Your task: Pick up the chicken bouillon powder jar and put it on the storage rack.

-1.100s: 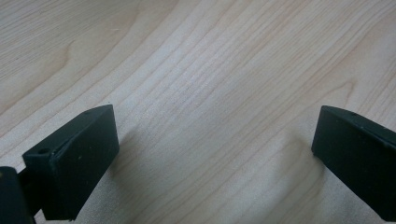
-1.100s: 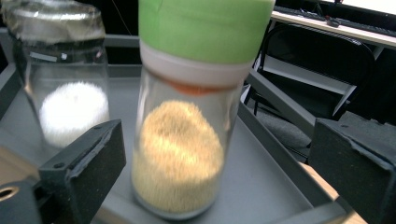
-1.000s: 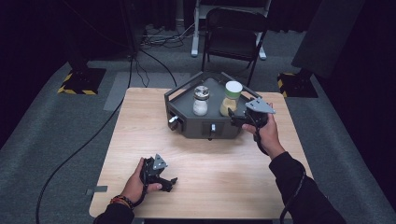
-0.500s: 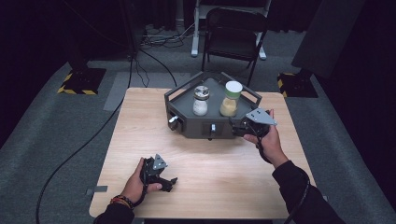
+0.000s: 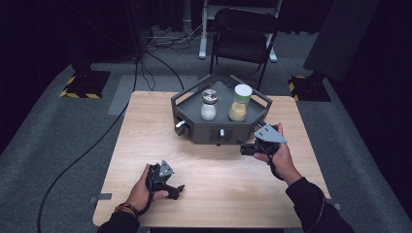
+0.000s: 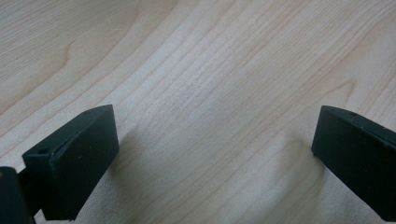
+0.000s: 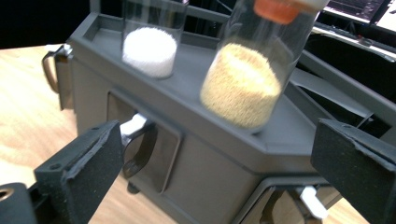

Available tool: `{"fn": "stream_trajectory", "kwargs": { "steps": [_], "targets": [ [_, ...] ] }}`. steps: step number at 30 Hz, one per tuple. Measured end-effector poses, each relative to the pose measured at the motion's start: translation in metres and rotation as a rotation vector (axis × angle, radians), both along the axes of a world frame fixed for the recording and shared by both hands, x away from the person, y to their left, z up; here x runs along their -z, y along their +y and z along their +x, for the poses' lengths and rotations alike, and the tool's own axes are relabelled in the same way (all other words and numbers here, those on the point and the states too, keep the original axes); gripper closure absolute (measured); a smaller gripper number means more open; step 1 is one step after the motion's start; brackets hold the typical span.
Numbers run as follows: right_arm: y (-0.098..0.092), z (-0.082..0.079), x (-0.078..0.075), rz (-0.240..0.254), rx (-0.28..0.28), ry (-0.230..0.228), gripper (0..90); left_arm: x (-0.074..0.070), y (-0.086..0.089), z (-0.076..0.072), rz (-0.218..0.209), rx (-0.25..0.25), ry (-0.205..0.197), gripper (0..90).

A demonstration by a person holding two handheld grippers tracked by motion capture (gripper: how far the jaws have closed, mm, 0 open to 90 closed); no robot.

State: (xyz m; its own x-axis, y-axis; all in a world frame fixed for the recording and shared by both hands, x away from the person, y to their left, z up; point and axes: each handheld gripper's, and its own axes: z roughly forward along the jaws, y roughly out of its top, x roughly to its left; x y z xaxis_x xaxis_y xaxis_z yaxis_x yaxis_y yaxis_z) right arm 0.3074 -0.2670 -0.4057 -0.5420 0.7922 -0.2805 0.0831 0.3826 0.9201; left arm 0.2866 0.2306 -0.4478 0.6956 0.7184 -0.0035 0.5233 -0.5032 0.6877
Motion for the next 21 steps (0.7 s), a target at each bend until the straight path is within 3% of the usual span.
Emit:
{"fn": "stream_trajectory", "kwargs": {
  "steps": [21],
  "targets": [
    [-0.023, -0.026, 0.027, -0.103, -0.065, 0.053, 2.4, 0.000, 0.000, 0.000, -0.001, -0.001, 0.001, 0.1]
  ]
}}
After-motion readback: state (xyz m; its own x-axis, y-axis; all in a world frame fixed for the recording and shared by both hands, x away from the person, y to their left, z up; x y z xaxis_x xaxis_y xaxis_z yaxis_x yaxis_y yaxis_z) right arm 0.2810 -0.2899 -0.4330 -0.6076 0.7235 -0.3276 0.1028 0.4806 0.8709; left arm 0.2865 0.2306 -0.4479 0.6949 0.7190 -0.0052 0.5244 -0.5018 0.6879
